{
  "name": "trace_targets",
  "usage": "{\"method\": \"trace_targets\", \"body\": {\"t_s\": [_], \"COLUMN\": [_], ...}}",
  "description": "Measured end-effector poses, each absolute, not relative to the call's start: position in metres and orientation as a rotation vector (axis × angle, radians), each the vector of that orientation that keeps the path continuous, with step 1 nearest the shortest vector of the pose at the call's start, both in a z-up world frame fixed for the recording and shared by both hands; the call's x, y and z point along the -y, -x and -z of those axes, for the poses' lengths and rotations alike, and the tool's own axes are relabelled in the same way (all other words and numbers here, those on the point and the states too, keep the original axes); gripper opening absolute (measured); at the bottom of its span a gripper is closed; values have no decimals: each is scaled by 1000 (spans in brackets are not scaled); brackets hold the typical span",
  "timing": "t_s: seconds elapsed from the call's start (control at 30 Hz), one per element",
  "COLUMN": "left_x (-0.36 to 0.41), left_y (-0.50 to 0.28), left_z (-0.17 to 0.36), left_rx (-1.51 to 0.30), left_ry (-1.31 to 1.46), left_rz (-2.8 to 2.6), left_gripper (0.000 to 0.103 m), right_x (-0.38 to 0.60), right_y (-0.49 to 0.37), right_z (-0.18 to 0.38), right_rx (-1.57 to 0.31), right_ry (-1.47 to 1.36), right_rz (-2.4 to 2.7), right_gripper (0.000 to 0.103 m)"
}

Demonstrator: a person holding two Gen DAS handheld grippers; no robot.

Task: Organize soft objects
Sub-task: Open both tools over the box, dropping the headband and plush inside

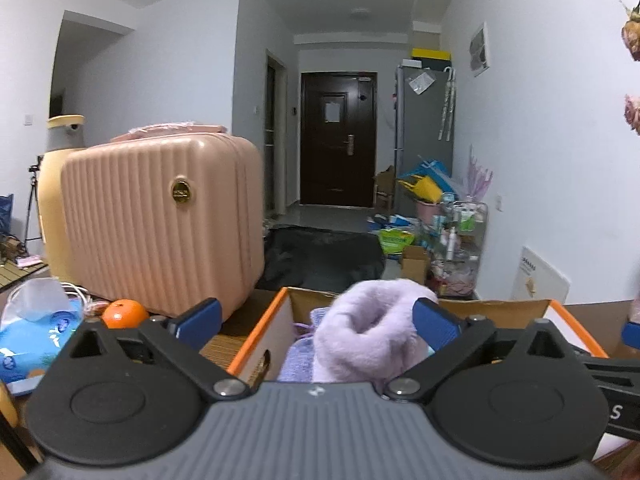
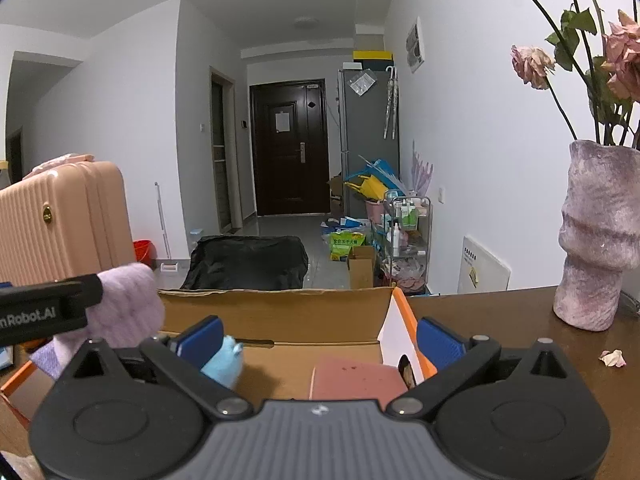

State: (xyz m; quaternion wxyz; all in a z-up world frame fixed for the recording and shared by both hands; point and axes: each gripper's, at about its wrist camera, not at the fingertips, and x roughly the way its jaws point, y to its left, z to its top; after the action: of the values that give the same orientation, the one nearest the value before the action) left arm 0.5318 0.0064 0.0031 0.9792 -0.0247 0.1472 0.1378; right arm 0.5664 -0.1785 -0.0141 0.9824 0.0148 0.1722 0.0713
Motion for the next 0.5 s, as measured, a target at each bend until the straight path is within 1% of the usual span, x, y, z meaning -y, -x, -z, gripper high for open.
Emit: {"method": "trace_targets", "body": {"t_s": [0.5], "left_x": [-13], "left_y": [-528], "left_z": [-6], "left_rx": [-322], "left_ry": [89], "left_rz": [-250], "left_gripper": [103], "right_x": [180], "right_y": [-559], "right_z": [13], "right_rx": [-333], "right_ry": [-25], "right_rz": [-138], "right_gripper": [103]}}
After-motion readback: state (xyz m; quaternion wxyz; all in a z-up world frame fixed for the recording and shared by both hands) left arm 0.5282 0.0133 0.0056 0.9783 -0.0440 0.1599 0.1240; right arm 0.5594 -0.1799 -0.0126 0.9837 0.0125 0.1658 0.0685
